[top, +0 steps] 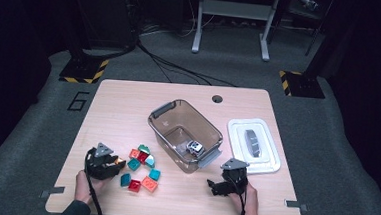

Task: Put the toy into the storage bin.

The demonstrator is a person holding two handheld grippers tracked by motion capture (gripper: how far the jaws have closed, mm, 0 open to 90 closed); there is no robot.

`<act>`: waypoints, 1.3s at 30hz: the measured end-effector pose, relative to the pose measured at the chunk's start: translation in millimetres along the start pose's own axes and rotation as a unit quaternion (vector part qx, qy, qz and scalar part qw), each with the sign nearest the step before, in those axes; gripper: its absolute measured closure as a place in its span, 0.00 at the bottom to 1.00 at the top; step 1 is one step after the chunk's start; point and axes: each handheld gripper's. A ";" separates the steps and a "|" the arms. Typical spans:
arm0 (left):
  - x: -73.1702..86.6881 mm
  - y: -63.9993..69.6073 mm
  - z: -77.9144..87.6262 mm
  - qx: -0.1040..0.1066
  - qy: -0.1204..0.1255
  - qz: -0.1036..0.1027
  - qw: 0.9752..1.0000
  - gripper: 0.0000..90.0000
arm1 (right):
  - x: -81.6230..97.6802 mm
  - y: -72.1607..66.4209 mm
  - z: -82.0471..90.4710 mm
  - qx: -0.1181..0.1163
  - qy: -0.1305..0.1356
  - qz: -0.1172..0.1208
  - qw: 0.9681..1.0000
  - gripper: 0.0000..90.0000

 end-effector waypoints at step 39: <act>-56.4 -5.8 40.0 0.012 0.040 -0.031 0.999 0.66 | 2.8 -2.6 2.3 0.014 0.002 -0.015 1.000 0.00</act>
Point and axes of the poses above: each handheld gripper's, and its own axes: z roughly backward along the jaws, x roughly out of its underside, y roughly to its right, and after that the axes turned 13 degrees about -x, right-handed
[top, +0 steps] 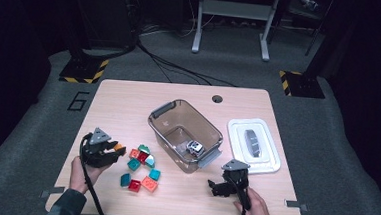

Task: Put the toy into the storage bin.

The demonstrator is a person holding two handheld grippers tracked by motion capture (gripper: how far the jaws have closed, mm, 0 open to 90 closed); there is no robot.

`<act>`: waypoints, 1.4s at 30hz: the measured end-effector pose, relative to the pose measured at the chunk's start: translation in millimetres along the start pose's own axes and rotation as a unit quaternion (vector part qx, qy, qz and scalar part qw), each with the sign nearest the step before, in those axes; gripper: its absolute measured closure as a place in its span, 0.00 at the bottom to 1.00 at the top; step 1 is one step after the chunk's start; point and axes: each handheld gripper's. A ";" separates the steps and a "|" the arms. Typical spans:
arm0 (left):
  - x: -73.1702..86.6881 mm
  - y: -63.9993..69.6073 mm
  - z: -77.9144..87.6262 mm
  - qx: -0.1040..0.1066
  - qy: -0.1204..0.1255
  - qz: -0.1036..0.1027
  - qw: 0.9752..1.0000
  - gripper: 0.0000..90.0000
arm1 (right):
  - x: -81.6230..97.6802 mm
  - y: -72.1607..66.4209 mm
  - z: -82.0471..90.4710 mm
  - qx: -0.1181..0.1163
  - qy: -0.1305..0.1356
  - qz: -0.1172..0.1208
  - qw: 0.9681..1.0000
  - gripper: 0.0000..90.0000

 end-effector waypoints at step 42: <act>-110.1 15.0 -3.0 0.007 0.032 -0.065 0.997 0.66 | 1.9 1.1 2.0 0.000 0.001 0.002 1.000 0.00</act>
Point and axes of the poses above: each handheld gripper's, and its own axes: z roughly backward along the jaws, x roughly out of its underside, y roughly to its right, and after that the axes turned 13 degrees about -x, right-handed
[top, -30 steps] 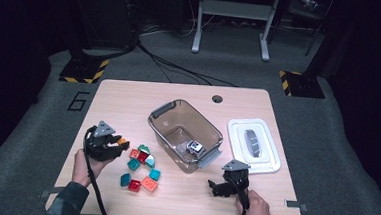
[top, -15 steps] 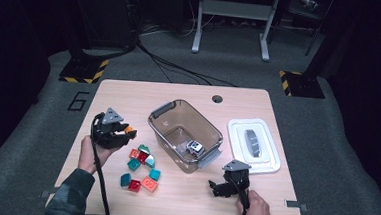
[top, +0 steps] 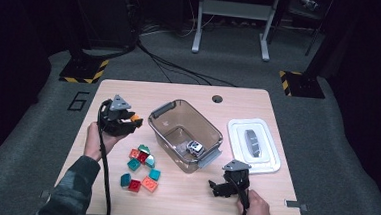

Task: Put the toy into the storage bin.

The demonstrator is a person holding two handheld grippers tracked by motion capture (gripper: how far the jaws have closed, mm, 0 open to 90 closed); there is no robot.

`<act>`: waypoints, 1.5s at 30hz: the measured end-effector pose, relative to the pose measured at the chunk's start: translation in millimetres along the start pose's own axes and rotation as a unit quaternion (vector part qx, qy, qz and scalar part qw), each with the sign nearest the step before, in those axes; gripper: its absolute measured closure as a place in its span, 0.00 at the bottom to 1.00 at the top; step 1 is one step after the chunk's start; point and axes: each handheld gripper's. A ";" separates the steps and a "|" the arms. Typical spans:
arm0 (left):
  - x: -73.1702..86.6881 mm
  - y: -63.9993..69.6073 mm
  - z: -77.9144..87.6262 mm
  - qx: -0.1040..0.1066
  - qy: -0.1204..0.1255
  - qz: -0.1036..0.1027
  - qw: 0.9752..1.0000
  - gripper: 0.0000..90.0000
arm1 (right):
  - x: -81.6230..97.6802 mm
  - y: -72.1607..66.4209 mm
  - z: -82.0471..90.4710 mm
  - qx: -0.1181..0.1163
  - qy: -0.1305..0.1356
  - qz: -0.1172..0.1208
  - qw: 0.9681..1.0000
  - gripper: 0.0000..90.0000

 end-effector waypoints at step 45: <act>-24.8 40.5 -60.6 0.041 -0.064 -0.042 0.996 0.65 | 0.0 0.0 0.0 0.000 0.000 0.000 1.000 0.00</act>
Point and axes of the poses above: each handheld gripper's, and its own axes: z roughly backward along the jaws, x roughly out of its underside, y roughly to its right, and after that the axes turned 13 degrees about -x, right-handed
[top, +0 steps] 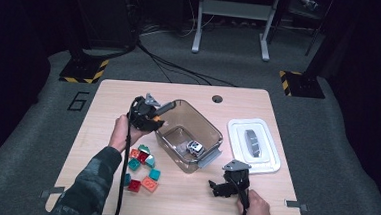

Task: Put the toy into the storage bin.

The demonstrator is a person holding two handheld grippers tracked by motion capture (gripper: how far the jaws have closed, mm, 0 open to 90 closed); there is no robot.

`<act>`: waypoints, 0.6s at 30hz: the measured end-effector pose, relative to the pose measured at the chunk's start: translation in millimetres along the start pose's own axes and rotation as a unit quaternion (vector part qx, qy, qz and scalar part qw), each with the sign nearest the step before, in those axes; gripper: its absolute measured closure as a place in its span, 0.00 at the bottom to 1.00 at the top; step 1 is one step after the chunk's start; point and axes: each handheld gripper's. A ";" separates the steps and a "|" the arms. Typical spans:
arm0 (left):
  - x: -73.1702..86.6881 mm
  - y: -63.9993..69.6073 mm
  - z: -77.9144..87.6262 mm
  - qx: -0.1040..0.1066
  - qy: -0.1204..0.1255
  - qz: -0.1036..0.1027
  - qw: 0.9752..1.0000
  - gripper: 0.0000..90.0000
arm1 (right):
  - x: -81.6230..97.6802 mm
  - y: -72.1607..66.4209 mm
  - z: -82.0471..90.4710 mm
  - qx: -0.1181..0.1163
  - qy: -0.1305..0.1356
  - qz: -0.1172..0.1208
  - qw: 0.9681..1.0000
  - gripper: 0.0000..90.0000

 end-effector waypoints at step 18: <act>54.6 -18.8 46.0 -0.007 0.023 0.054 0.998 0.17 | 0.0 0.1 0.0 0.000 0.000 0.000 1.000 0.00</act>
Point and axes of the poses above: each handheld gripper's, and its own axes: z roughly backward along the jaws, x roughly out of its underside, y roughly to its right, and after that the axes turned 13 degrees about -x, right-handed
